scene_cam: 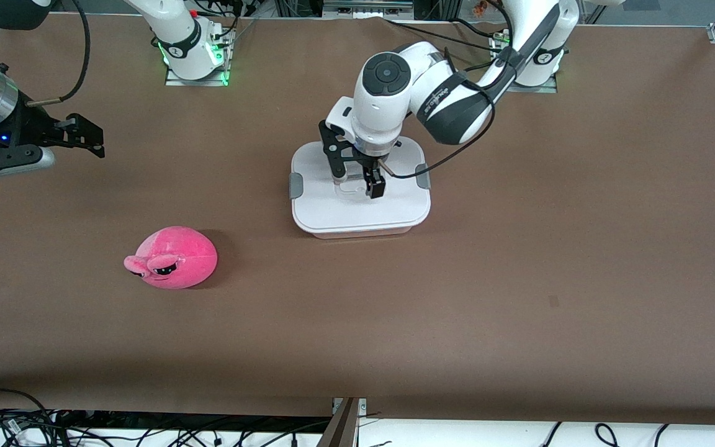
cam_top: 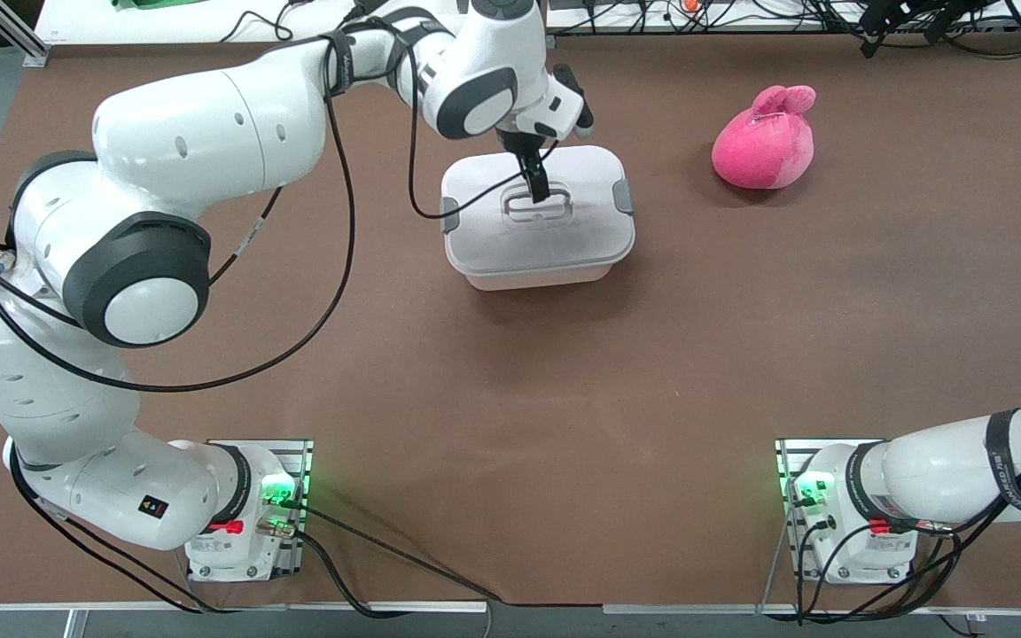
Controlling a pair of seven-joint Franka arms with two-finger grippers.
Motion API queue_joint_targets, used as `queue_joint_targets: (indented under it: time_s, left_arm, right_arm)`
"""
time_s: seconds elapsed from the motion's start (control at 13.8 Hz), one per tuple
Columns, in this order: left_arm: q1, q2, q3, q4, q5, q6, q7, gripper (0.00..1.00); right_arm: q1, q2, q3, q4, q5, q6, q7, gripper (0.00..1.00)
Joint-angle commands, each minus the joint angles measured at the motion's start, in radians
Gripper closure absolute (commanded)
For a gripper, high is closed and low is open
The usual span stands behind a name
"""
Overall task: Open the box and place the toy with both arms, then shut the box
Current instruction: 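Reach the left gripper to the box lid handle and grasp it, then lift the lid off with the left gripper while the right gripper reaches the toy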
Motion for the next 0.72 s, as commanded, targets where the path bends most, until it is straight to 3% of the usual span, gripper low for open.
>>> queue_joint_targets:
  time_s: [0.0,0.07,0.14,0.22,0.36,0.65]
  left_arm:
    - [-0.01,-0.013,0.004,-0.066,0.026,0.064,0.005,0.0]
    - [-0.005,-0.015,0.004,-0.066,0.026,0.058,0.017,0.18]
    - [-0.001,-0.019,0.003,-0.066,0.026,0.052,0.037,0.49]
    - [-0.001,-0.02,0.003,-0.063,0.026,0.049,0.038,0.7]
    - [-0.001,-0.03,0.003,-0.062,0.026,0.039,0.037,1.0]
    - [0.003,-0.046,0.003,-0.054,0.026,0.009,0.04,1.0]
  right_arm:
    - [-0.001,0.0,-0.002,0.021,0.008,-0.028,-0.042,0.0]
    - [-0.001,0.002,-0.002,0.021,0.01,-0.027,-0.044,0.0]
    - [-0.001,0.002,-0.002,0.021,0.007,-0.027,-0.044,0.0]
    - [0.0,0.002,0.001,0.02,0.007,-0.028,-0.043,0.0]
    - [0.0,0.006,0.001,0.02,0.005,-0.028,-0.039,0.0]
    - [-0.007,0.025,-0.002,0.018,0.008,-0.027,-0.041,0.0]
